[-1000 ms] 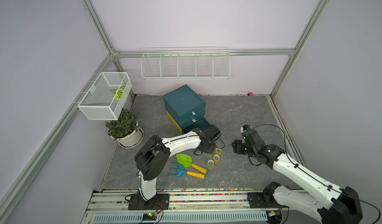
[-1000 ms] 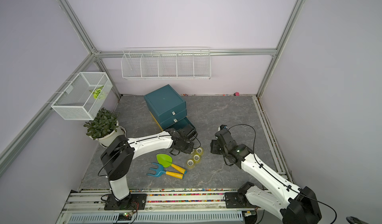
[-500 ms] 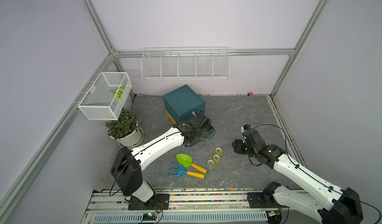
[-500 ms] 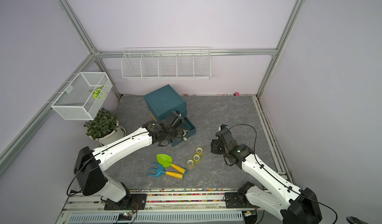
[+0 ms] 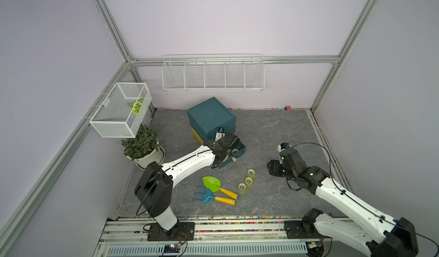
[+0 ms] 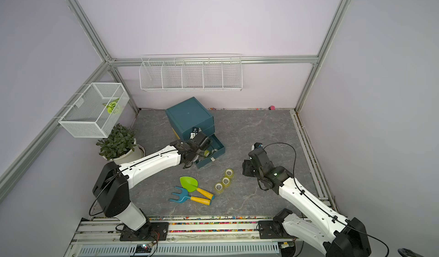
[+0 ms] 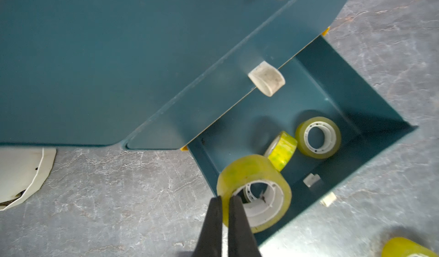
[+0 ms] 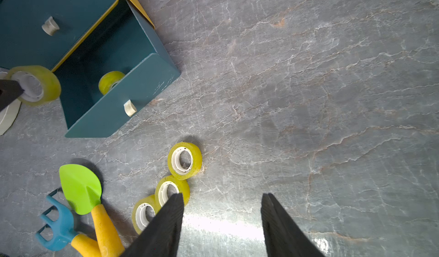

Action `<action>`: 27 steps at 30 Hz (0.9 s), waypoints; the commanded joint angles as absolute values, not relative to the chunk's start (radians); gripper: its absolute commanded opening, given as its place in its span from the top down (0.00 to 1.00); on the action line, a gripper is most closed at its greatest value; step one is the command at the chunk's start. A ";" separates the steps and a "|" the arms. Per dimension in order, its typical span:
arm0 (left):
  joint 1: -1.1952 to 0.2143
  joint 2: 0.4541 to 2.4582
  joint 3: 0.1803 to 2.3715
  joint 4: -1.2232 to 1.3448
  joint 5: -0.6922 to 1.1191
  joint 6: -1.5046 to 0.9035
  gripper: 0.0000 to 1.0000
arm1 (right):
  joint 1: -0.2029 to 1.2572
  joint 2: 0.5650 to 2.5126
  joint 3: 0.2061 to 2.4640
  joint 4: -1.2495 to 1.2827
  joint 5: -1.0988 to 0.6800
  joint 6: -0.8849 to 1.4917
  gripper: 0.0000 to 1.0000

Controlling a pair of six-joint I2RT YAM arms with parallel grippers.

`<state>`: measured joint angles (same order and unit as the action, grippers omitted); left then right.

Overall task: Place the transparent tape into the drawer according to color
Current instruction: Place the tape in the drawer, then pick up the tape at the center of the board.

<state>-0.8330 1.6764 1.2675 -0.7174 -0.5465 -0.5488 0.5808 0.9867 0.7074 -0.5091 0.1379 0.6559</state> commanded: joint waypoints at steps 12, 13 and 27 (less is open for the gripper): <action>-0.828 1.640 1.309 -0.733 -0.541 -0.555 0.53 | 0.575 0.998 0.704 -0.525 0.108 0.659 0.40; -0.829 1.625 1.311 -0.742 -0.525 -0.557 0.48 | 0.575 1.003 0.707 -0.526 0.102 0.655 0.39; -0.849 1.294 1.189 -0.740 -0.390 -0.565 0.00 | 0.578 1.105 0.726 -0.512 -0.029 0.594 0.37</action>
<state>-0.8467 1.3396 1.2369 -0.7380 -0.4316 -0.5644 0.5800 1.0760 0.7105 -0.5114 0.0204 0.6224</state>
